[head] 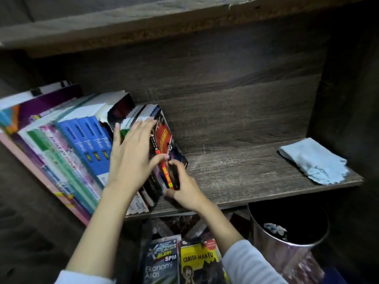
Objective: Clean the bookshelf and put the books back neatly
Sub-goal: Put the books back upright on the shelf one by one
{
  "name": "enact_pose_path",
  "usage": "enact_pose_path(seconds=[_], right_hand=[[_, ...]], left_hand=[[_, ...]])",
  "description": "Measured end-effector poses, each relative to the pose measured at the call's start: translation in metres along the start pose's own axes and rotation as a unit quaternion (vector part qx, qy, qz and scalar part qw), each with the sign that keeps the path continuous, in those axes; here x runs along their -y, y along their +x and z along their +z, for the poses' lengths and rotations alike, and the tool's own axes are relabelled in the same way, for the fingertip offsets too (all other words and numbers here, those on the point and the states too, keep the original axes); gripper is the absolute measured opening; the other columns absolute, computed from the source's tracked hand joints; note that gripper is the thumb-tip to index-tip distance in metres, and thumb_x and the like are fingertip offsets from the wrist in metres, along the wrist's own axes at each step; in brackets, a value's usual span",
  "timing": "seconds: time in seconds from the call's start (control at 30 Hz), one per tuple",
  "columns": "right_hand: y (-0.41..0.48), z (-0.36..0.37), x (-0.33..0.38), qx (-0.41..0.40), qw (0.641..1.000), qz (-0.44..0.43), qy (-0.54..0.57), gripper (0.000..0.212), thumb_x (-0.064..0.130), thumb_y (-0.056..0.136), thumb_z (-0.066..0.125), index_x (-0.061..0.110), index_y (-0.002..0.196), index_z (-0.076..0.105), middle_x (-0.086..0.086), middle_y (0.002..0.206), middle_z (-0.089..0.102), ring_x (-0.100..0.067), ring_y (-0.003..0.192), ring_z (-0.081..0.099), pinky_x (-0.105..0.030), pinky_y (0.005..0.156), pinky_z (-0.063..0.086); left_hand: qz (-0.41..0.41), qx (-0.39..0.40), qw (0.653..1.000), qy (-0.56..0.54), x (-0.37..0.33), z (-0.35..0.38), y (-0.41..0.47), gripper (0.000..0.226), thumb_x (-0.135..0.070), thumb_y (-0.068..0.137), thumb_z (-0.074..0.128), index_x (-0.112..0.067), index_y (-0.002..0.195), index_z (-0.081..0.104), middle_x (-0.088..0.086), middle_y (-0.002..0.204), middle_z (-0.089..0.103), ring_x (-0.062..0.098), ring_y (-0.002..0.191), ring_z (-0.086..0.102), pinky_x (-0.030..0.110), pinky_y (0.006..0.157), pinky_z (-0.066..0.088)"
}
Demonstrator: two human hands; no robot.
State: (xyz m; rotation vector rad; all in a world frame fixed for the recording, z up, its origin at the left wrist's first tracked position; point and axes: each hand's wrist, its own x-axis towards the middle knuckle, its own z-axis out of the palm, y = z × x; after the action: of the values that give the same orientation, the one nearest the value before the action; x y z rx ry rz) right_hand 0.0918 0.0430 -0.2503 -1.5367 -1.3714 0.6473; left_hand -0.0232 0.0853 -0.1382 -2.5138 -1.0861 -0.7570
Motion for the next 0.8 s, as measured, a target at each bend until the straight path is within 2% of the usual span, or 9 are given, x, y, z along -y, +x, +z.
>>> enact_pose_path(seconds=[0.1,0.23,0.4,0.57,0.67,0.73,0.8], right_hand=[[0.004,-0.011,-0.002,0.042,0.999,0.034,-0.006,0.087,0.011,0.078,0.074,0.034,0.144,0.022,-0.008,0.132,0.053,-0.023,0.12,0.051,-0.024,0.097,0.037],[0.006,-0.009,-0.006,0.035,0.998,0.048,0.001,0.088,0.011,0.077,0.075,0.037,0.144,0.022,-0.007,0.13,0.055,-0.021,0.118,0.052,-0.025,0.098,0.037],[0.012,-0.008,-0.008,0.042,0.998,0.05,0.016,0.088,0.003,0.079,0.07,0.036,0.143,0.02,-0.006,0.127,0.056,-0.021,0.114,0.054,-0.027,0.099,0.04],[0.019,0.0,-0.016,0.044,0.998,0.043,0.024,0.094,-0.006,0.081,0.058,0.048,0.144,0.013,-0.007,0.135,0.049,-0.024,0.118,0.052,-0.04,0.103,0.043],[0.02,0.003,-0.018,0.0,0.998,0.056,0.011,0.087,-0.002,0.083,0.062,0.04,0.147,0.021,-0.007,0.132,0.054,-0.019,0.108,0.058,-0.033,0.101,0.046],[0.021,-0.001,-0.019,-0.007,0.998,0.059,0.007,0.08,-0.001,0.081,0.067,0.029,0.146,0.031,-0.007,0.132,0.056,-0.013,0.104,0.058,-0.017,0.096,0.041],[0.019,-0.004,-0.02,-0.005,0.998,0.058,-0.02,0.075,0.004,0.082,0.069,0.023,0.145,0.034,-0.008,0.136,0.053,-0.014,0.116,0.053,-0.011,0.096,0.034]], left_hand=[[0.002,-0.012,1.0,0.019,0.002,-0.003,0.001,0.096,-0.055,0.068,0.068,-0.011,0.145,0.031,0.007,0.152,0.03,0.021,0.141,0.028,0.046,0.118,0.007],[-0.003,-0.008,0.999,0.033,0.0,-0.009,0.001,0.095,-0.058,0.069,0.066,-0.014,0.146,0.03,0.003,0.152,0.032,0.017,0.142,0.025,0.034,0.116,0.004],[0.006,-0.023,1.0,0.019,0.001,-0.011,0.003,0.086,-0.045,0.072,0.073,-0.017,0.144,0.036,0.0,0.149,0.036,0.016,0.14,0.03,0.034,0.116,0.007],[-0.019,-0.058,0.998,0.029,0.001,-0.001,0.005,0.076,-0.034,0.07,0.079,-0.011,0.136,0.048,0.006,0.14,0.049,0.021,0.133,0.042,0.037,0.114,0.013],[-0.031,-0.086,0.995,0.028,0.001,0.007,0.006,0.072,-0.03,0.068,0.081,-0.008,0.131,0.053,0.008,0.134,0.055,0.024,0.127,0.049,0.038,0.112,0.018],[-0.031,-0.102,0.994,0.025,0.002,0.01,0.007,0.07,-0.028,0.067,0.082,-0.008,0.129,0.055,0.008,0.132,0.057,0.024,0.124,0.051,0.036,0.111,0.019],[-0.034,-0.1,0.994,0.023,0.002,0.012,0.007,0.071,-0.029,0.068,0.081,-0.008,0.13,0.054,0.008,0.133,0.056,0.023,0.125,0.05,0.036,0.111,0.019]])
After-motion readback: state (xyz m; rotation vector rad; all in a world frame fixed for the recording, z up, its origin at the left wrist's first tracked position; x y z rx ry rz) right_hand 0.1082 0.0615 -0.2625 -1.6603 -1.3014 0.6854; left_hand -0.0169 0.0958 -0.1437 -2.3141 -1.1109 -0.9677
